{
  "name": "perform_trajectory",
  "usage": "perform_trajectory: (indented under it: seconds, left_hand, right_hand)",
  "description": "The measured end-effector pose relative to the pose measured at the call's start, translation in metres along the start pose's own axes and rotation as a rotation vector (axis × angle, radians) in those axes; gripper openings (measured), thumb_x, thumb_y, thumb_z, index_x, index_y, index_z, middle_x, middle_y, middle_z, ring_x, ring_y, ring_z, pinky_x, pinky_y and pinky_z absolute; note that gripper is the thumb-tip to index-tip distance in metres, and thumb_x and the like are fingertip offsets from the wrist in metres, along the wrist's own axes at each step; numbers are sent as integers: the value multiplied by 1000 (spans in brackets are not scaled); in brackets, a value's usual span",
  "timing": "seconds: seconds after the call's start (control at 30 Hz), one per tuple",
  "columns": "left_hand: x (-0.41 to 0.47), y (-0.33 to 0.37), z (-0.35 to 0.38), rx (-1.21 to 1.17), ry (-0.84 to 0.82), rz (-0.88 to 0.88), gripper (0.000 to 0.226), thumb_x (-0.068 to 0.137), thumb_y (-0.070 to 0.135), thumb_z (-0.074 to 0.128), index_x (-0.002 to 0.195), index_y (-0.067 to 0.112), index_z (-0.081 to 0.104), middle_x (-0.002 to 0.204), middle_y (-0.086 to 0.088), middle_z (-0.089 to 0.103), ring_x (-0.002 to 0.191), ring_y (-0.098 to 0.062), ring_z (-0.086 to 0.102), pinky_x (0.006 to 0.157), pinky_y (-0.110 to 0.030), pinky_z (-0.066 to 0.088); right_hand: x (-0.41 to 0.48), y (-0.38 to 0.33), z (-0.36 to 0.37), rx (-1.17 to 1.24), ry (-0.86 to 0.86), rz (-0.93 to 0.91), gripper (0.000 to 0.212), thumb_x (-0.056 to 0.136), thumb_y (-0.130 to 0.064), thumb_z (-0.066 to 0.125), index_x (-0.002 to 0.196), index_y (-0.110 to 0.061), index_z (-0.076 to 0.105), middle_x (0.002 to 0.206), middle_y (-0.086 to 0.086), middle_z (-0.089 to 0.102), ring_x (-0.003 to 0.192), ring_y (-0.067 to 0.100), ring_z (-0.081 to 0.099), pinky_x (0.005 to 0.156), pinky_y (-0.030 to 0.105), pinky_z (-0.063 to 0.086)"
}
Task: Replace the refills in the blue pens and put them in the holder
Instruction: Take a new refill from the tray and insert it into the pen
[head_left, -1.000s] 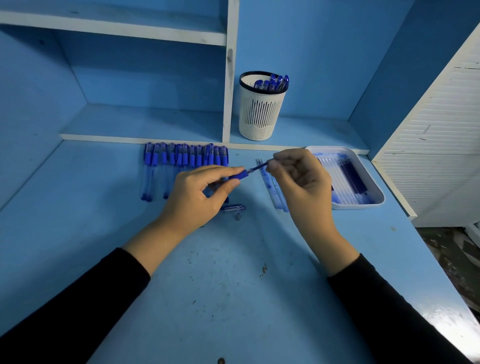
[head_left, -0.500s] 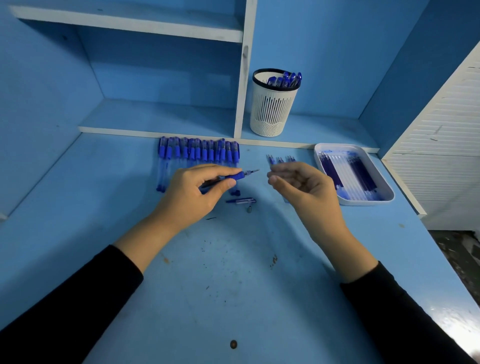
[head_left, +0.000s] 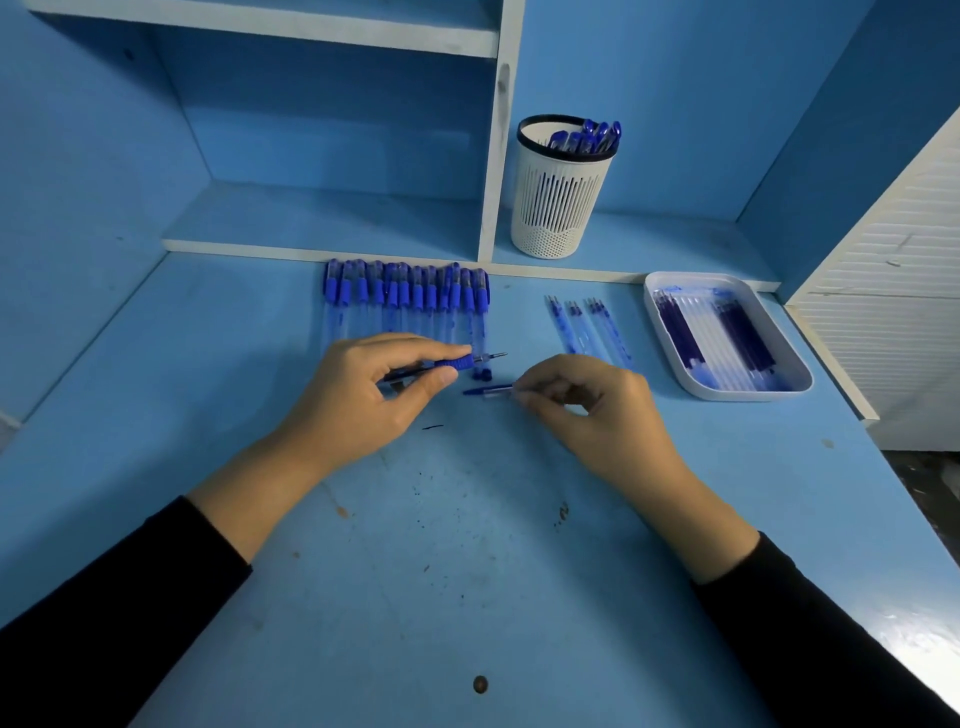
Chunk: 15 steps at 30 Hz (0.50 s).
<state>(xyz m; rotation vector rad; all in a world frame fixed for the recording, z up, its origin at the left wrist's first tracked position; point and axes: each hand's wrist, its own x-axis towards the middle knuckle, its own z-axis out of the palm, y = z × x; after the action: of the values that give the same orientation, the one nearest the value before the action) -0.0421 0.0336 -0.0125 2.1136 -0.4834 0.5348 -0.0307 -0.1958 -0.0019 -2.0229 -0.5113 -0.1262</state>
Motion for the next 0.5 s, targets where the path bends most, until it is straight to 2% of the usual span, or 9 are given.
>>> perform_trajectory:
  seconds: [0.07, 0.17, 0.23, 0.37, 0.5]
  left_hand:
    - [1, 0, 0, 0, -4, 5, 23, 87, 17, 71, 110, 19, 73, 96, 13, 72, 85, 0, 66, 79, -12, 49]
    - [1, 2, 2, 2, -13, 26, 22, 87, 15, 71, 109, 15, 74, 98, 11, 73, 87, -1, 67, 80, -13, 50]
    - [2, 2, 3, 6, -18, 44, 21, 87, 14, 71, 108, 13, 74, 99, 11, 72, 89, 0, 68, 81, -14, 51]
    - [1, 3, 5, 13, -24, 64, 20, 87, 13, 72, 108, 12, 75, 100, 13, 71, 89, 1, 67, 81, -14, 51]
    - [0, 5, 9, 32, -36, 90, 21, 87, 12, 72, 108, 12, 75, 101, 16, 69, 92, 5, 65, 84, -15, 52]
  right_hand:
    - [2, -4, -3, 224, 59, 92, 5, 83, -2, 72, 86, -7, 71, 74, -5, 70, 64, 1, 62, 62, 11, 45]
    - [4, -10, -6, 393, 121, 115, 6, 83, -1, 71, 88, -5, 70, 78, -3, 72, 72, 6, 65, 70, 17, 50]
    - [4, -11, -6, 428, 129, 100, 6, 83, 0, 71, 88, -5, 70, 79, -2, 72, 74, 7, 66, 72, 18, 51]
    - [3, -10, -2, 405, 79, 69, 6, 84, 3, 70, 88, -1, 70, 75, -6, 70, 66, 1, 62, 65, 11, 46]
    - [2, -7, 2, 353, 21, 59, 7, 84, 2, 69, 88, -4, 69, 76, -3, 70, 68, 4, 64, 66, 10, 45]
